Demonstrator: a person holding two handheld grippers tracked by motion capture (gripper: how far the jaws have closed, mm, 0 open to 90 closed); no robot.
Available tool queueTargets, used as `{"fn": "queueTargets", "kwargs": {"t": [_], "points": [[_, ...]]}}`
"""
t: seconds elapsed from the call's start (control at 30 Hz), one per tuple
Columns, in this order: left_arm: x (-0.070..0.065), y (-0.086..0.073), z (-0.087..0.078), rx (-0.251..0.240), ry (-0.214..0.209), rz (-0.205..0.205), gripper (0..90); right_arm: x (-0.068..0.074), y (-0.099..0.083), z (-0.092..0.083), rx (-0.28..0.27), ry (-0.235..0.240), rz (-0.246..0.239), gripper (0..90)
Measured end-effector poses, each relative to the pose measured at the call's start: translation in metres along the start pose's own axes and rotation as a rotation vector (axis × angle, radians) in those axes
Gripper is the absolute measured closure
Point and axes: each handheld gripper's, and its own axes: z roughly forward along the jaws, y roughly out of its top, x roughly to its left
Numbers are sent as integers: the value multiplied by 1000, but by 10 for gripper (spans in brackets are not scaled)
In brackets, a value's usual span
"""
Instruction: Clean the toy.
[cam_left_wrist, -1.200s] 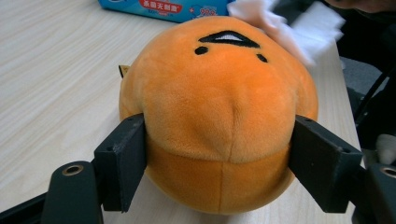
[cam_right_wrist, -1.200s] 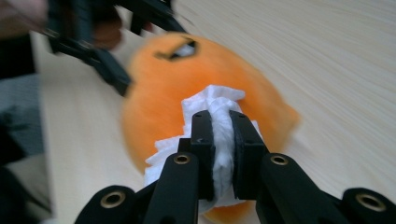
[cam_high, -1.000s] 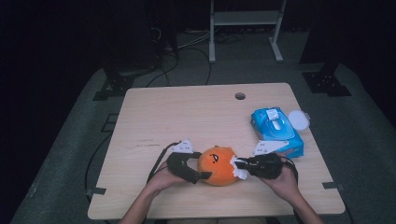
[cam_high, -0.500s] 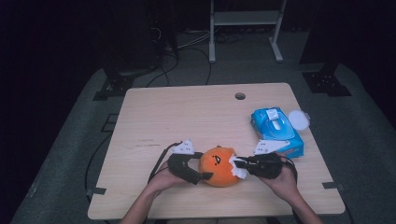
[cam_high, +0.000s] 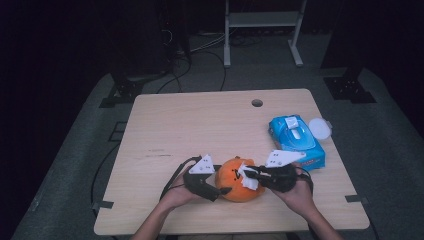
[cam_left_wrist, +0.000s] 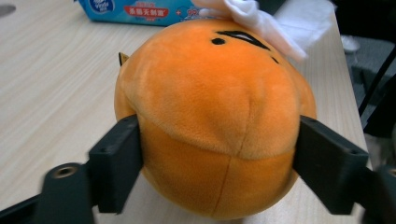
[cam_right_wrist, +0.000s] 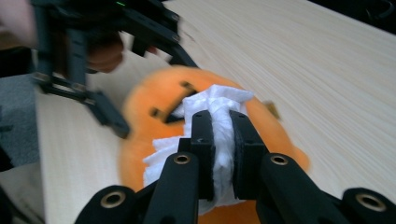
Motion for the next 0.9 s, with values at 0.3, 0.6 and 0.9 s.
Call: {"fn": "queueTargets", "kwargs": {"t": [0.3,0.6,0.9], "points": [[-2,1,2,-27,-11,-36,216,11,-8,2,21,40,9,808],[-13,7,4,-4,24,78,236,12,6,-2,-13,16,-28,807],[-15,9,8,-27,36,48,226,20,4,3,0,93,-21,808]]}}
